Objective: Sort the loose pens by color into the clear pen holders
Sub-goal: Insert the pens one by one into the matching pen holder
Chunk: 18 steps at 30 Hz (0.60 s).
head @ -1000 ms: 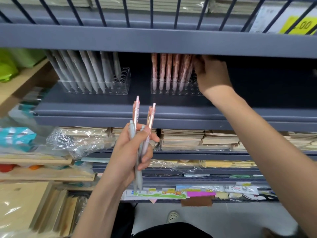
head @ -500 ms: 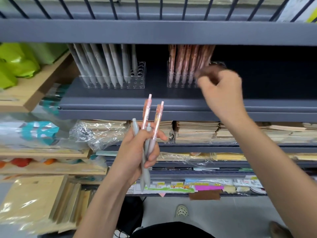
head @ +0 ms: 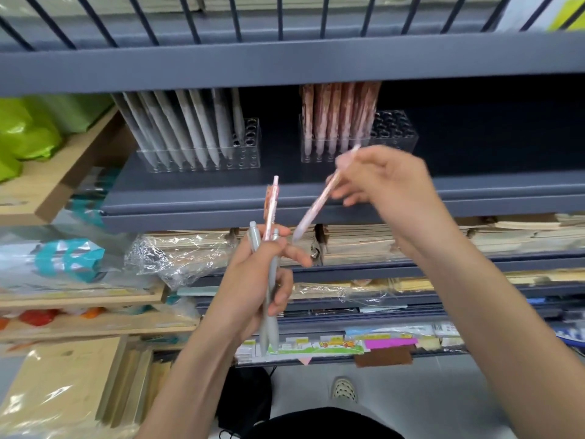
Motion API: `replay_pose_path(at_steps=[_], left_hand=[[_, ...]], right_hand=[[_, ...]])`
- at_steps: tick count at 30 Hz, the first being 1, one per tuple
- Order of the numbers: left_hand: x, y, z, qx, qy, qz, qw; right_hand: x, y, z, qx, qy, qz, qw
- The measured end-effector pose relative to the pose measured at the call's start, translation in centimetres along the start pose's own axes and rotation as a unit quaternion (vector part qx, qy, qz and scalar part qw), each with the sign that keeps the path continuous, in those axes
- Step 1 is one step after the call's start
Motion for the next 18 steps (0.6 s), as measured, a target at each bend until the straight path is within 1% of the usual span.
replay_pose_path(at_steps=[2,5,7,9,12,14,18], left_hand=[[0.0,0.1,0.4,-0.006,0.005,-0.011,1.000],[0.1,-0.4,0.9,-0.006,0.027,-0.059,0.998],[0.1,-0.8,1.2,-0.009,0.034,-0.073,0.997],[0.0,-1.3,1.4,-0.006,0.032,-0.072,0.997],[-0.3,-2.1,1.6,0.005,0.025,-0.063,0.998],[-0.3,-2.4,1.7,0.008,0.025,-0.077,0.997],[-0.2,-2.9,2.0,0.019,0.026,-0.114,0.993]], right_hand=[[1.6,3.5,0.8,-0.092,0.062,0.028,0.993],[3.3,8.6,1.2,-0.222,0.148,0.060,0.962],[3.8,10.5,1.5,-0.266,0.181,0.044,0.946],[4.0,11.4,1.9,-0.288,0.202,0.011,0.936],[3.9,11.4,2.9,-0.278,0.215,-0.030,0.936],[4.2,10.7,4.0,-0.254,0.219,-0.090,0.938],[4.7,8.6,6.9,-0.163,0.208,-0.184,0.947]])
Point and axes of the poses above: each hand's wrist, its own z-axis towards the middle knuckle, its own y-axis out of the back of the hand, x = y × z, the point moved 9 cm from there along z, towards the middle knuckle, and after that the axes turned 7 degrees about z, right-handed, at the moved point
